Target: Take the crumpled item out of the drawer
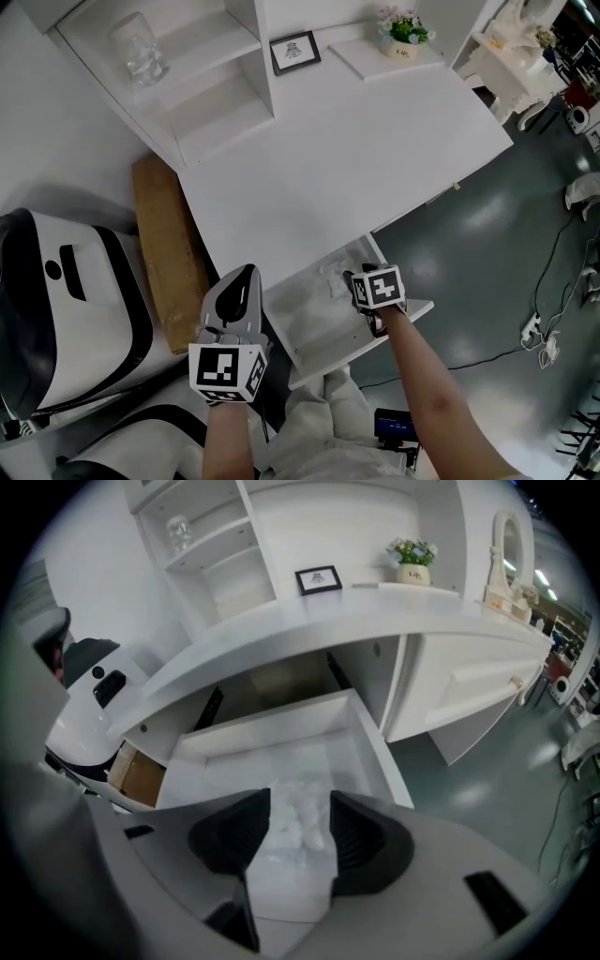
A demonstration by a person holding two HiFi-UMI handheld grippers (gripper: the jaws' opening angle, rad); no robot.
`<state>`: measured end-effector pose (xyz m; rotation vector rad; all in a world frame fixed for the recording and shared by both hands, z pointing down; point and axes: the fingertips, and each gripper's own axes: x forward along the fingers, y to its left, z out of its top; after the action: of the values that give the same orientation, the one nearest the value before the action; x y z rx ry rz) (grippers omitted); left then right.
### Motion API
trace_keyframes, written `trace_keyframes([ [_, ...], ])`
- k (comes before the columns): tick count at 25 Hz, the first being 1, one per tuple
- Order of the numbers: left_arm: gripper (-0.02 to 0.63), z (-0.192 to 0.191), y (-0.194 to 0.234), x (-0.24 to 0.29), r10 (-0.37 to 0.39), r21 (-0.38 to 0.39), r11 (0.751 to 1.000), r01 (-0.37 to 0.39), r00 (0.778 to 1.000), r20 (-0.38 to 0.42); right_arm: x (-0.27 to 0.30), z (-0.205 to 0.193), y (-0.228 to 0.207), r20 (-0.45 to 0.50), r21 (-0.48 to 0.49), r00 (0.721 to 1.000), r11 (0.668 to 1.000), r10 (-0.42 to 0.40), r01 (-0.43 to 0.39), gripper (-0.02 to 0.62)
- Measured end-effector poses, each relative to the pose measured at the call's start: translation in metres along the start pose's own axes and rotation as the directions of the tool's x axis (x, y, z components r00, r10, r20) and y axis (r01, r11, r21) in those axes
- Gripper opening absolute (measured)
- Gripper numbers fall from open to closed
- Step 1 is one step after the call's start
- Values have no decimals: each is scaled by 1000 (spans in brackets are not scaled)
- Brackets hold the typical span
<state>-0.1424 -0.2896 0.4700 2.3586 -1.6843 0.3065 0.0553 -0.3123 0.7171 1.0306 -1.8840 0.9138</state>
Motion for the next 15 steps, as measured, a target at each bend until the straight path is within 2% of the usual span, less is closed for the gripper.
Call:
trace_keyframes([
  [11,6,-10,2,8,7,6,1000,-7,1000,-26,58,-40,-21,-177,69,984,997,-12,24,178],
  [15,6,-13,6,4,21,11,1000,-20,999,-42,72,-54,-22,-234,56,972,997,-32,46,163],
])
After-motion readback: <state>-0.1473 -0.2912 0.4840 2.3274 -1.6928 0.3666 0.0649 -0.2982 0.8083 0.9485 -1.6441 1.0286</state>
